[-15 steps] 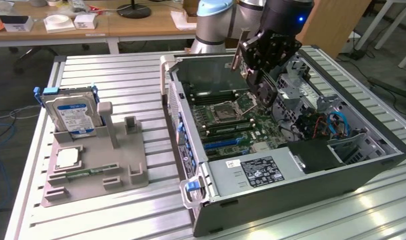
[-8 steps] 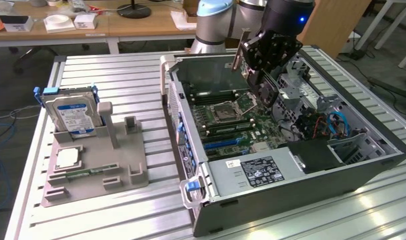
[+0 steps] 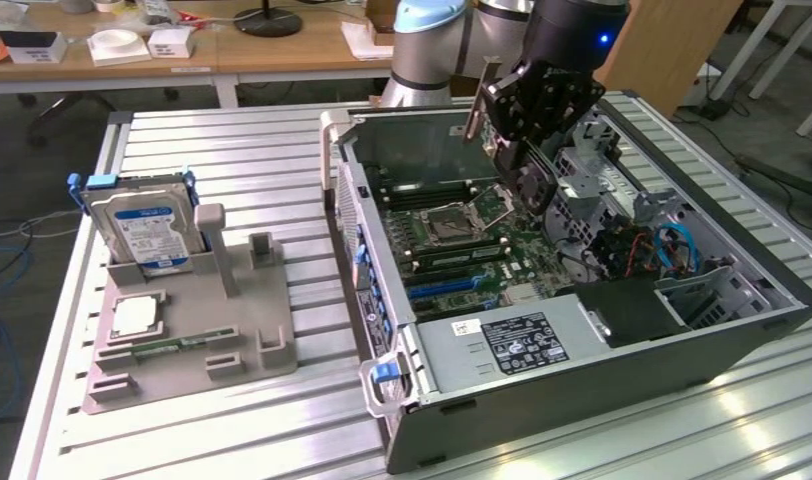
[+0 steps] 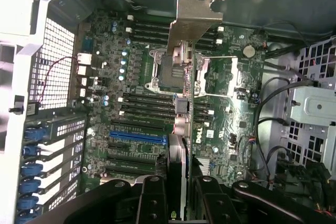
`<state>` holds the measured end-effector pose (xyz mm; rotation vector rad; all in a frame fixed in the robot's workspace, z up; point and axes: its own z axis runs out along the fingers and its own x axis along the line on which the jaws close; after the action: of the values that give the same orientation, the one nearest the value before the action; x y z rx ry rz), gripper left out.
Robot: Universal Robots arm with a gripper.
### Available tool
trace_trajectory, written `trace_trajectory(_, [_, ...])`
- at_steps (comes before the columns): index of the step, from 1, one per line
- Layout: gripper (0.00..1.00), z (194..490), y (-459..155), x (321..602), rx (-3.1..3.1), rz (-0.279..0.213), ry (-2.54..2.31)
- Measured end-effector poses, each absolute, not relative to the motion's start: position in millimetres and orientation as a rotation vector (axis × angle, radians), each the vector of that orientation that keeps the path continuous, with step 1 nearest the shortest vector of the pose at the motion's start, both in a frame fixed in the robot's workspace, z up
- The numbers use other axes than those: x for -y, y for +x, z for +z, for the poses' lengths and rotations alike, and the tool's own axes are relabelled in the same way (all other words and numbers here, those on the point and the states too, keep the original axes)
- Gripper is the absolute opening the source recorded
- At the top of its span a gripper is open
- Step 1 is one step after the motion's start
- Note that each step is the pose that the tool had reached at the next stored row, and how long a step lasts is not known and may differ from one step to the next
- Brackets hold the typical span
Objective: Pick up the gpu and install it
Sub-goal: 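Insert the gpu into the slot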
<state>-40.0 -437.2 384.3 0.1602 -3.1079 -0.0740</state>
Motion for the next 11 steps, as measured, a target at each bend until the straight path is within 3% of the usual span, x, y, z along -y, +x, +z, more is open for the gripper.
trace_trajectory(11, [0.27,384.2,-38.0,437.3,3.099,-0.073,0.271])
